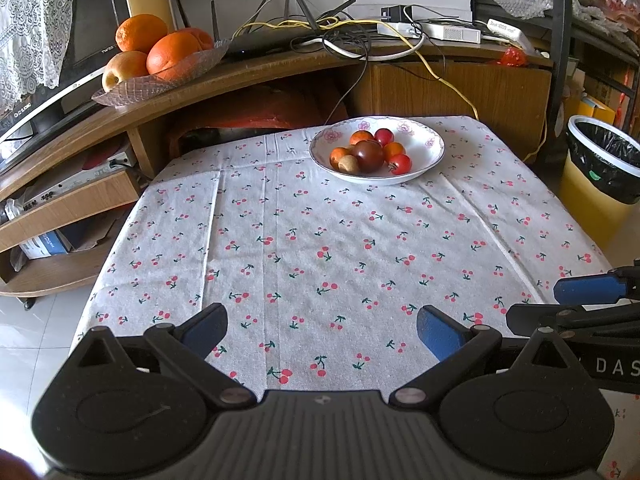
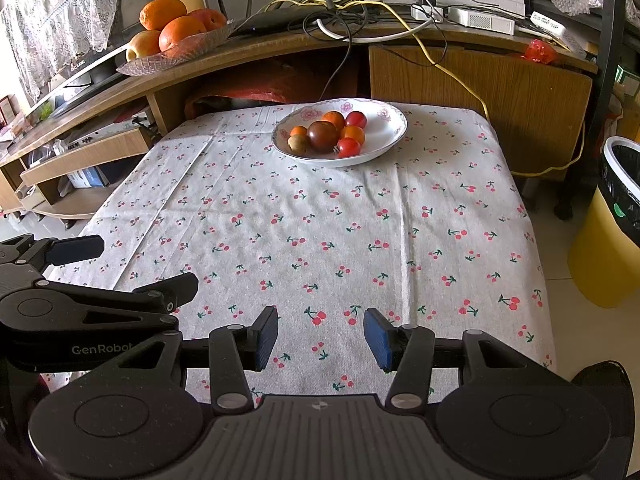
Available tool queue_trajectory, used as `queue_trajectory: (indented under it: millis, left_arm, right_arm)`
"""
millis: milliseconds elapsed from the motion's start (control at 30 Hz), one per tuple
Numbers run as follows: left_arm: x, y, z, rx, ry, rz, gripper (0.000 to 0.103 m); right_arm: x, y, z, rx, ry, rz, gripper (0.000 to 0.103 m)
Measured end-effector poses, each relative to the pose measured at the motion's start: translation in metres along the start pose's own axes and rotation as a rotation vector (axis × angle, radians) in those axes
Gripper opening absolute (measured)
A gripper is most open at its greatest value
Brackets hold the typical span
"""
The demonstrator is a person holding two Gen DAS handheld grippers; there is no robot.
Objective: Organize fruits
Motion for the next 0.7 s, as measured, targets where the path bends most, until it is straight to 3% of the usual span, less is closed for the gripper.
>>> queue_trajectory:
  millis: [700]
  left_arm:
    - [-0.0007, -0.0009, 0.0006, -0.011, -0.004, -0.009, 0.103]
  right_arm:
    - [-0.0005, 0.0002, 0.0000, -0.002, 0.001, 0.000, 0.046]
Point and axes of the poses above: each gripper's, at about its wrist camera, not at the fingertips, and z roughly against the way its jaws point, x to its left, y to its underside, the point moved 9 cm from there along -z, roughly the way its jaws point, and after that the axes turned 13 degrees about z, right-handed, at the moved point
